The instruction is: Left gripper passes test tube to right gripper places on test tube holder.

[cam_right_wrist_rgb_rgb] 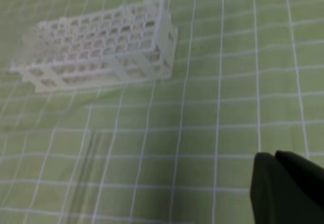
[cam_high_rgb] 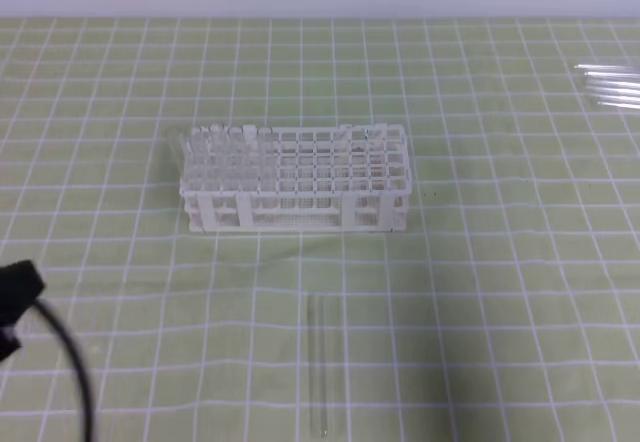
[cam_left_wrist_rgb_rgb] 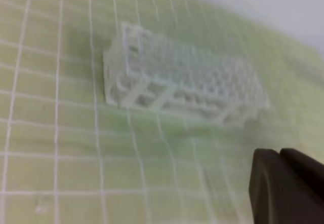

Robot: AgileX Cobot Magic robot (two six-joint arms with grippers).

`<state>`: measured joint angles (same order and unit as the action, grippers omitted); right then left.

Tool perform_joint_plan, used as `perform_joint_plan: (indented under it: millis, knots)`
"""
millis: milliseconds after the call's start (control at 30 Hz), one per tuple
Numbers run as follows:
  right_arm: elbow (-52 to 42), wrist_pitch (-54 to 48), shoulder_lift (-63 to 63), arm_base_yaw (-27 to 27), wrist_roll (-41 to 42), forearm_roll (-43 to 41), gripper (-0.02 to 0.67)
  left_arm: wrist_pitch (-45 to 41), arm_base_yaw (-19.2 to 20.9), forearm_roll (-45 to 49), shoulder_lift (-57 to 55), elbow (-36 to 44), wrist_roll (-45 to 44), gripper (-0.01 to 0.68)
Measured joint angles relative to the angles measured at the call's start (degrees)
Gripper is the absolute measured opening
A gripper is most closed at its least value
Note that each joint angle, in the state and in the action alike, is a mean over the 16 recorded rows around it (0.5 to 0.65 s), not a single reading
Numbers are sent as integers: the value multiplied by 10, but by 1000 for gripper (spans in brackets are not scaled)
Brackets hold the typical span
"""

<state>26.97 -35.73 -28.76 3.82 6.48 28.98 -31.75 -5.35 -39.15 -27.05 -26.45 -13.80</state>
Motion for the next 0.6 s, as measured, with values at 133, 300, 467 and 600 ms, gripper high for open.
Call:
perform_joint_plan:
  millis: [133, 300, 467, 600]
  knots:
    - [37, -52, -58, 0, 0, -14, -18, -60, -3, 5, -77, -46, -19, -2]
    - [60, -86, -114, 0, 0, -22, -18, -99, -25, 11, -153, -81, -26, -2]
    - [66, -93, -150, 1, 3, -22, -17, -100, -74, 15, -218, -98, -4, -2]
    - [66, -92, -165, 1, 7, -21, -17, -86, -135, 41, -270, -113, 39, -2]
